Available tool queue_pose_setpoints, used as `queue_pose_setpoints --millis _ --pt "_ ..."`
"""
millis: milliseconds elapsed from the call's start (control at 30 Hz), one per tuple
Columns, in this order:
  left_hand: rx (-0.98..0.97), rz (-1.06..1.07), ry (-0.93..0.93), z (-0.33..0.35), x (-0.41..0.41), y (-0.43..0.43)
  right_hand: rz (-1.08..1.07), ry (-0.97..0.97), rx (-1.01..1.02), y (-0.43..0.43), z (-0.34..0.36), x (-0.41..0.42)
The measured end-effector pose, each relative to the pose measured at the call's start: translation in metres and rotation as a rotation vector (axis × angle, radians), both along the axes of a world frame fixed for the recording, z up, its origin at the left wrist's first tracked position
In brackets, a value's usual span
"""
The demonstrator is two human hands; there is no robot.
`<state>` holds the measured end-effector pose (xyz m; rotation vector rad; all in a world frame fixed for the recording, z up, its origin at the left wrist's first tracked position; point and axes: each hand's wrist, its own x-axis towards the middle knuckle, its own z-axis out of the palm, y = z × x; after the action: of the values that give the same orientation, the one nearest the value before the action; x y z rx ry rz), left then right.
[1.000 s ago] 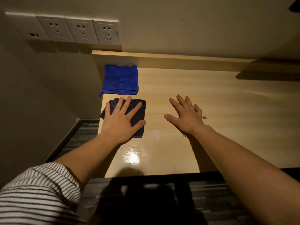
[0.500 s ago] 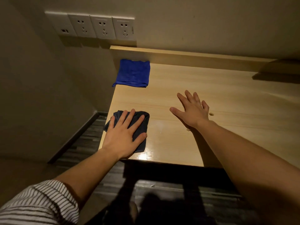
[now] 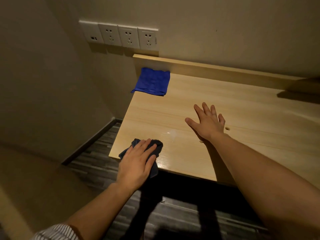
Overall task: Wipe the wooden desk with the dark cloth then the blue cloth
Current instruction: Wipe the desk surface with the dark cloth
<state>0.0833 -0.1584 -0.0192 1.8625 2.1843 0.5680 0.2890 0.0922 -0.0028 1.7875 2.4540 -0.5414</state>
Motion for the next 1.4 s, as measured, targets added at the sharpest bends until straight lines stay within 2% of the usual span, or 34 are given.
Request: queue_pose_setpoints --millis 100,167,233,300,367,400,467,567,633,700,767,833,900,1033,1133,1200,1267,1333,1400 --pt "-0.037 0.007 -0.195 0.017 0.021 -0.003 0.002 0.01 -0.001 -0.002 0.001 0.0" --pt "-0.022 0.006 -0.249 0.019 0.034 0.008 0.005 0.013 0.006 -0.002 0.0 0.0" --pt "0.017 0.137 -0.319 0.016 0.042 0.03 0.007 0.009 0.011 -0.001 -0.001 0.001" --pt "0.07 0.393 -0.534 0.021 0.045 0.061 0.007 0.013 0.003 0.0 -0.003 0.001" --pt "0.14 0.546 -0.827 0.034 0.042 0.098 0.01 0.024 0.012 0.001 -0.005 0.002" --pt "0.167 0.554 -0.925 0.041 0.04 0.117 0.01 0.027 0.023 0.001 -0.006 0.002" --pt "0.181 0.474 -0.965 0.054 0.037 0.152 0.008 0.028 0.041 -0.001 -0.008 0.001" --pt "0.143 0.281 -0.851 0.058 0.038 0.215 -0.003 0.039 0.046 -0.001 -0.009 0.001" --pt "0.113 0.152 -0.688 0.054 0.037 0.263 -0.008 0.041 0.05 -0.001 -0.009 0.001" --pt "0.081 0.005 -0.401 0.044 0.033 0.305 -0.009 0.038 0.049 0.0 -0.008 0.001" --pt "-0.051 -0.132 -0.053 0.031 0.028 0.334 -0.018 0.042 0.049 0.0 -0.008 0.001" --pt "-0.204 -0.209 0.127 0.02 0.021 0.346 -0.024 0.047 0.059 0.001 -0.009 0.0" --pt "-0.216 -0.247 0.157 0.018 0.014 0.342 -0.02 0.045 0.044 0.001 -0.007 0.001" --pt "-0.101 -0.226 0.088 0.027 -0.017 0.285 -0.047 0.082 -0.009 0.001 0.006 -0.001" --pt "-0.152 -0.157 0.12 0.026 -0.053 0.221 -0.082 0.185 0.193 0.018 0.027 -0.02" --pt "-0.222 -0.099 0.134 0.023 -0.069 0.19 -0.005 0.256 0.287 0.044 0.041 -0.045" --pt "-0.274 -0.065 0.14 0.018 -0.073 0.174 0.129 0.274 0.288 0.075 0.047 -0.075" --pt "-0.302 -0.054 0.158 0.011 -0.074 0.168 0.252 0.195 0.249 0.101 0.044 -0.096" --pt "-0.305 -0.042 0.187 0.005 -0.074 0.168 0.335 0.02 0.214 0.121 0.032 -0.103"
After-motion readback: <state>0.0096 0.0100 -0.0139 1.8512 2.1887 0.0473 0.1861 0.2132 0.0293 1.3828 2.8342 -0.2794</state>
